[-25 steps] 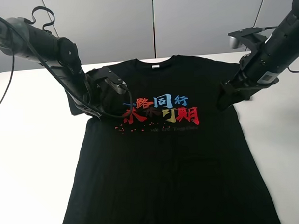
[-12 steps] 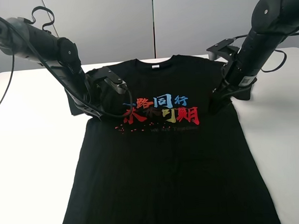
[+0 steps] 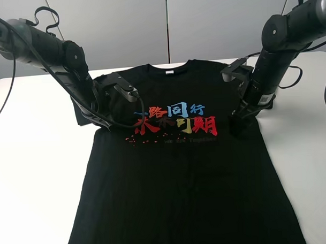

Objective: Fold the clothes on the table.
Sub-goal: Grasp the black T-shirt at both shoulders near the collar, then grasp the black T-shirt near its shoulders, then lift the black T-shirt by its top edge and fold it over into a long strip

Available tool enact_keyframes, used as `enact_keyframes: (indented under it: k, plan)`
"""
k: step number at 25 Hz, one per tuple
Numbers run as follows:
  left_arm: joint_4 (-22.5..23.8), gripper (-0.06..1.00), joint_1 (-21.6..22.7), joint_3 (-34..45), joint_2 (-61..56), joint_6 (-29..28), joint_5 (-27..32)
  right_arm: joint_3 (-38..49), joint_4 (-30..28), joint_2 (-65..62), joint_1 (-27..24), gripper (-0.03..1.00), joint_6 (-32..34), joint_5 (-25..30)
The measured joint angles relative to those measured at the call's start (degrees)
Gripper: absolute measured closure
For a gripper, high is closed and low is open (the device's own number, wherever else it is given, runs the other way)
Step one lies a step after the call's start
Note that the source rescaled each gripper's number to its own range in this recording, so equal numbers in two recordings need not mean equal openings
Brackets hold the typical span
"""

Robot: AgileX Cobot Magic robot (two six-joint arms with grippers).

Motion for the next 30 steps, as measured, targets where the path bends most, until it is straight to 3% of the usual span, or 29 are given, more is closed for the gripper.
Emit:
enact_keyframes:
  k: [8, 11, 13, 17, 23, 30]
  plan:
    - [-0.1, 0.94, 0.0, 0.0, 0.0, 0.1, 0.0, -0.1, -0.8, 1.2, 0.0, 0.0, -0.2, -0.8]
    - [-0.1, 0.94, 0.0, 0.0, 0.0, 0.2, 0.0, -0.3, -3.1, 1.7, 0.0, 0.27, -0.1, -1.4]
    - [-0.1, 0.94, 0.0, 0.0, 0.0, 0.2, 0.0, -0.4, -3.3, 1.7, 0.0, 0.53, -0.1, -1.7]
    - [-0.1, 0.94, 0.0, 0.0, 0.0, 0.2, 0.0, -0.4, -3.3, 1.8, 0.0, 0.92, 0.1, -1.8]
    - [-0.1, 0.94, 0.0, -0.5, 0.2, 0.0, 0.4, -0.4, -3.1, 1.7, 0.0, 0.97, 2.8, -2.0]
    - [-0.2, 0.94, 0.0, -5.6, 0.2, -2.6, 6.1, -0.2, -4.5, -3.0, 0.0, 0.97, 6.3, -3.3]
